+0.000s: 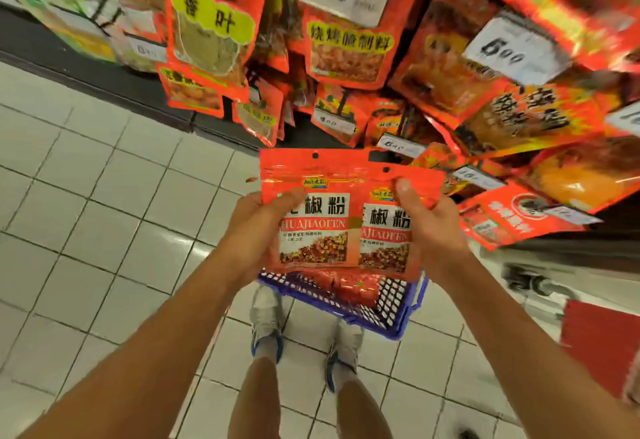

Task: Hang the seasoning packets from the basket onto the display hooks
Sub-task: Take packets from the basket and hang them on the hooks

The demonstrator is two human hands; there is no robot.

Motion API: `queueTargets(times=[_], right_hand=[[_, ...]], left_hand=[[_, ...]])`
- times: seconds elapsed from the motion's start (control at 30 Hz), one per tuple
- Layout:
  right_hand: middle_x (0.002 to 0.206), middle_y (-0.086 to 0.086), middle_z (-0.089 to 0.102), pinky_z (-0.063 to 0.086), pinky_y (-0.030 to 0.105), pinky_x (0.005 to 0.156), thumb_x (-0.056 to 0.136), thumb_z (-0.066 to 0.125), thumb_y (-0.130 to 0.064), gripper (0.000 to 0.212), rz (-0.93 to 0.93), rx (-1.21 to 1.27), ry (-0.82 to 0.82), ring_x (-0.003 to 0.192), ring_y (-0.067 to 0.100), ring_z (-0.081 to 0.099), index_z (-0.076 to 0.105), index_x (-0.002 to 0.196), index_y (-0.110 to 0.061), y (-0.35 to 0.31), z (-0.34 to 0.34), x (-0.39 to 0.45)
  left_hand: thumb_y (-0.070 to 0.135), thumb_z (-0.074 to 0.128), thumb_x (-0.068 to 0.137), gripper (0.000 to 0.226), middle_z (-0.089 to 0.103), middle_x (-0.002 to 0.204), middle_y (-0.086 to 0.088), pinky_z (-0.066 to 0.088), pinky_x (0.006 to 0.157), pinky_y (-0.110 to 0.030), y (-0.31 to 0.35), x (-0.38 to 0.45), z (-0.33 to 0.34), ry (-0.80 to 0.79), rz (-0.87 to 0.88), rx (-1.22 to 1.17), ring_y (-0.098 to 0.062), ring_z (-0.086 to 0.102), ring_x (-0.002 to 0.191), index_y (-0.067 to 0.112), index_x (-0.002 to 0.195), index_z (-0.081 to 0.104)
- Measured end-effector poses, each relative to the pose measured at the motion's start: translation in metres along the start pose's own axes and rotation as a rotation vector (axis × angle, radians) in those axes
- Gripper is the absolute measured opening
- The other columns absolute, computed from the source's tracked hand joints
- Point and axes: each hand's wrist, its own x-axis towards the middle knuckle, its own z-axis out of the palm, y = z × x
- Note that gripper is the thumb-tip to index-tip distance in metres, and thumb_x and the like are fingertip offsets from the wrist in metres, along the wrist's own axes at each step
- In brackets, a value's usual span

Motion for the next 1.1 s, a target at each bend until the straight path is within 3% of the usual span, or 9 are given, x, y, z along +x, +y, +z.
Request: queueTargets(times=[0.1, 0.23, 0.33, 0.43, 0.53, 0.6, 0.77, 0.93, 1.1], right_hand=[[0.09, 0.01, 0.079, 0.061, 0.043, 0.068, 0.092, 0.067, -0.044, 0.018, -0.167, -0.077, 0.014, 0.092, 0.027, 0.076, 0.078, 0.09, -0.029, -0.087, -0.01, -0.046], [0.082, -0.005, 0.078, 0.059, 0.037, 0.076, 0.079, 0.074, -0.039, 0.008, -0.308, -0.043, 0.035, 0.076, 0.013, 0.073, 0.079, 0.082, -0.034, -0.199, -0.031, -0.105], [0.077, -0.01, 0.077, 0.058, 0.034, 0.073, 0.079, 0.073, -0.036, 0.006, -0.464, -0.022, 0.062, 0.07, 0.008, 0.07, 0.079, 0.079, -0.037, -0.28, -0.044, -0.152], [0.068, -0.014, 0.073, 0.058, 0.029, 0.065, 0.081, 0.07, -0.035, 0.013, -0.623, 0.007, 0.128, 0.063, 0.004, 0.066, 0.078, 0.071, -0.038, -0.351, -0.055, -0.191], [0.069, -0.016, 0.074, 0.056, 0.026, 0.064, 0.077, 0.071, -0.044, 0.009, -0.772, -0.001, 0.178, 0.064, 0.0, 0.064, 0.079, 0.073, -0.042, -0.421, -0.065, -0.228], [0.068, -0.014, 0.074, 0.056, 0.028, 0.066, 0.076, 0.073, -0.042, 0.008, -0.847, 0.018, 0.195, 0.063, 0.003, 0.063, 0.079, 0.072, -0.038, -0.458, -0.071, -0.247], [0.071, -0.004, 0.075, 0.058, 0.05, 0.079, 0.072, 0.074, -0.041, 0.008, -0.972, 0.088, 0.265, 0.073, 0.02, 0.066, 0.079, 0.072, -0.034, -0.54, -0.078, -0.284], [0.073, 0.0, 0.075, 0.058, 0.05, 0.073, 0.08, 0.081, -0.033, 0.023, -0.939, 0.244, 0.291, 0.072, 0.023, 0.07, 0.074, 0.069, -0.014, -0.599, -0.074, -0.299], [0.074, -0.002, 0.078, 0.058, 0.036, 0.066, 0.086, 0.078, -0.034, 0.019, -0.902, 0.182, 0.327, 0.068, 0.018, 0.076, 0.07, 0.082, -0.018, -0.633, -0.064, -0.286]], left_hand=[[0.026, 0.069, 0.093, 0.015, 0.079, 0.089, -0.012, 0.059, 0.057, -0.029, 0.07, -0.066, 0.011, -0.025, 0.135, 0.011, -0.025, 0.077, 0.075, 0.013, 0.092, 0.076], [0.015, 0.068, 0.093, 0.011, 0.077, 0.079, -0.001, 0.054, 0.06, -0.031, 0.168, -0.153, 0.023, -0.037, 0.332, 0.065, -0.021, 0.071, 0.068, 0.017, 0.085, 0.074], [0.008, 0.066, 0.092, 0.023, 0.076, 0.076, 0.005, 0.056, 0.055, -0.027, 0.243, -0.214, 0.036, -0.072, 0.496, 0.089, -0.012, 0.07, 0.064, 0.025, 0.08, 0.078], [0.031, 0.071, 0.09, 0.013, 0.076, 0.077, 0.004, 0.06, 0.068, -0.042, 0.307, -0.272, 0.054, -0.063, 0.662, 0.098, -0.016, 0.071, 0.07, 0.036, 0.08, 0.079], [0.041, 0.069, 0.092, 0.017, 0.076, 0.068, 0.006, 0.058, 0.058, -0.031, 0.363, -0.32, 0.07, -0.02, 0.869, 0.158, -0.004, 0.066, 0.056, 0.043, 0.078, 0.079], [0.041, 0.07, 0.091, 0.014, 0.078, 0.079, -0.007, 0.057, 0.063, -0.035, 0.393, -0.344, 0.078, -0.047, 0.915, 0.132, -0.016, 0.07, 0.065, 0.034, 0.085, 0.08], [0.023, 0.07, 0.093, 0.013, 0.079, 0.087, -0.007, 0.06, 0.076, -0.047, 0.464, -0.385, 0.09, -0.123, 0.974, 0.01, -0.023, 0.076, 0.075, 0.027, 0.085, 0.08], [0.021, 0.072, 0.091, 0.006, 0.079, 0.084, -0.011, 0.061, 0.068, -0.044, 0.507, -0.404, 0.105, -0.167, 0.994, -0.116, -0.029, 0.075, 0.073, 0.017, 0.087, 0.074], [0.033, 0.068, 0.095, 0.022, 0.08, 0.088, -0.008, 0.059, 0.058, -0.031, 0.52, -0.412, 0.117, -0.212, 1.018, -0.103, -0.023, 0.077, 0.077, 0.013, 0.103, 0.07]])
